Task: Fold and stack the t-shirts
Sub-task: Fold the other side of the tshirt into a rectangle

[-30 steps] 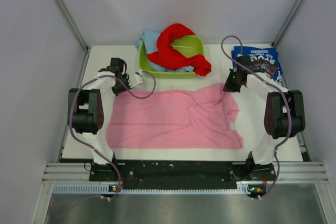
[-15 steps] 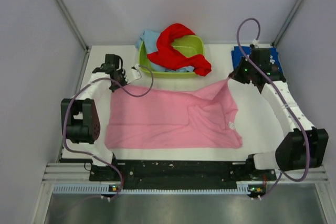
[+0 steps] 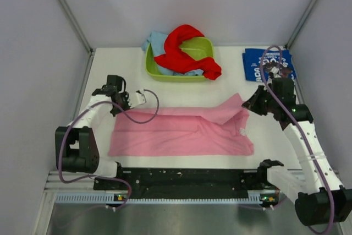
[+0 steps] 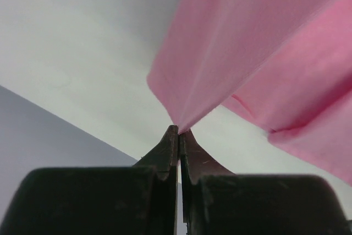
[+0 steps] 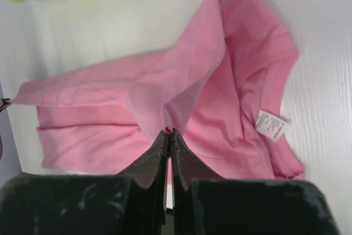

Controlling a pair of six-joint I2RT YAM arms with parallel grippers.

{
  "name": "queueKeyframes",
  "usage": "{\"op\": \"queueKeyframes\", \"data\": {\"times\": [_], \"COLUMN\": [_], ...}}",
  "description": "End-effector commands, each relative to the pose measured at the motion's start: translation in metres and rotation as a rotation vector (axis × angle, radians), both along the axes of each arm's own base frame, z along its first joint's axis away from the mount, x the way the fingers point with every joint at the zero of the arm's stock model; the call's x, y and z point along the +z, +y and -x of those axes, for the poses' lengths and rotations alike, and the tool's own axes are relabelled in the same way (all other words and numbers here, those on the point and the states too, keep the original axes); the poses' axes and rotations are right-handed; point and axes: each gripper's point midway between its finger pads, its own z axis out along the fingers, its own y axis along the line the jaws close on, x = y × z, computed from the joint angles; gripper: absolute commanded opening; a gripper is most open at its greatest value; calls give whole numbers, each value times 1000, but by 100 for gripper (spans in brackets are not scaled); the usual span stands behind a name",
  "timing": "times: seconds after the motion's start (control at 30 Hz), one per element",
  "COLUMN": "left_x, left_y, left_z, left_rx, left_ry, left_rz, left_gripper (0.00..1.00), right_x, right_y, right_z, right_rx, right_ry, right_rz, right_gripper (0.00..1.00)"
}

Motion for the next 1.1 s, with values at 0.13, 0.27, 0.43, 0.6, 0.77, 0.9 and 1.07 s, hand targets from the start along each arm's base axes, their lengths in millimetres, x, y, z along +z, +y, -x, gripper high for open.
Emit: {"op": "queueKeyframes", "data": {"times": [0.13,0.27,0.43,0.6,0.77,0.9,1.07], "left_x": [-22,-32,-34,5,55,75,84], "left_y": [-2,-2,-5,-47,-168,-280,-382], "left_z": [34,38,44,22,19,42,84], "left_rx": [-35,-35,-47,-123,-311,-480,-655], "left_ry": [89,142,194,57,-25,86,232], "left_rz": [20,16,1,105,314,563,744], "left_gripper": [0,6,60,70,58,54,53], "right_x": [-39,-52,-57,-61,-66,-79,-105], "right_y": [2,-2,-6,-16,-13,-19,-17], "right_z": [44,48,44,24,-17,-54,-80], "right_rx": [-37,-53,-72,-96,-97,-96,-88], "right_ry": [118,143,142,123,109,144,214], "right_rz": [-56,-37,-18,45,48,86,86], "right_gripper": [0,0,0,0,0,0,0]}}
